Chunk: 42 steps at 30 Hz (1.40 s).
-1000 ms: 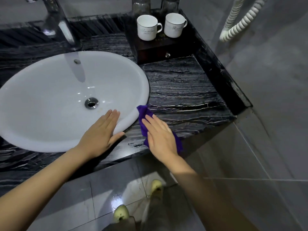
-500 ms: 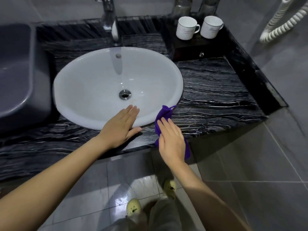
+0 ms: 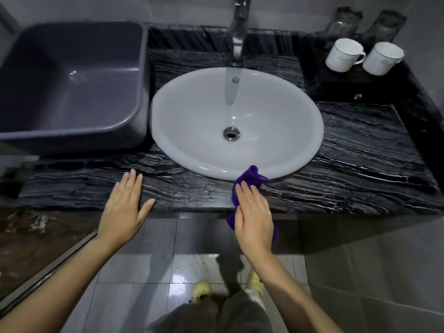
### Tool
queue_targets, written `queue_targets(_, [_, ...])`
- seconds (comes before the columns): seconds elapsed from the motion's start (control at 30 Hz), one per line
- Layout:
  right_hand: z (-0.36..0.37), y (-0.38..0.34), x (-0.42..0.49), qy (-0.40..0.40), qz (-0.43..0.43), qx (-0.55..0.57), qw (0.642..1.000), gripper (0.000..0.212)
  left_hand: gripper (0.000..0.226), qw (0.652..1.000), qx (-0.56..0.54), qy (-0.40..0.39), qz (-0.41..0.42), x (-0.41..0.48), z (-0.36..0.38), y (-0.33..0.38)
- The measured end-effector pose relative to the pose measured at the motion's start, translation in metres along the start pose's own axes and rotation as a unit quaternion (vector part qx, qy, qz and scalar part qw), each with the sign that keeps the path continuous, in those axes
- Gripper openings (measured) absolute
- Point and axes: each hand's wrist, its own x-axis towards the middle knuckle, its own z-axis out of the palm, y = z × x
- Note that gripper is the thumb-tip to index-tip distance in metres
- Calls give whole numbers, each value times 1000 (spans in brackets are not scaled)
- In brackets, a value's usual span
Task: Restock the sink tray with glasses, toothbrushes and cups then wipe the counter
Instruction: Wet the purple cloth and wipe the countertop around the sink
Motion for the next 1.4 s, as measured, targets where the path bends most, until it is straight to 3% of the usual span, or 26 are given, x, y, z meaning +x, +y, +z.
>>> queue_targets(0.5, [25, -35, 11, -39, -127, -6, 991, 53, 85, 999, 0, 37, 6, -2, 3, 0])
queue_targets(0.9, [68, -116, 80, -170, -244, -3, 955, 55, 92, 996, -77, 44, 5, 1, 9, -9])
queue_targets(1.13, [69, -120, 90, -118, -284, -42, 951, 48, 82, 990, -140, 23, -7, 3, -1, -3])
queue_targets(1.3, [56, -94, 83, -54, -323, -111, 938, 29, 82, 994, -106, 23, -7, 3, 3, -5])
queue_targets(1.4, [44, -72, 79, -36, -342, -113, 932, 31, 81, 997, -78, 22, -7, 3, 7, -5])
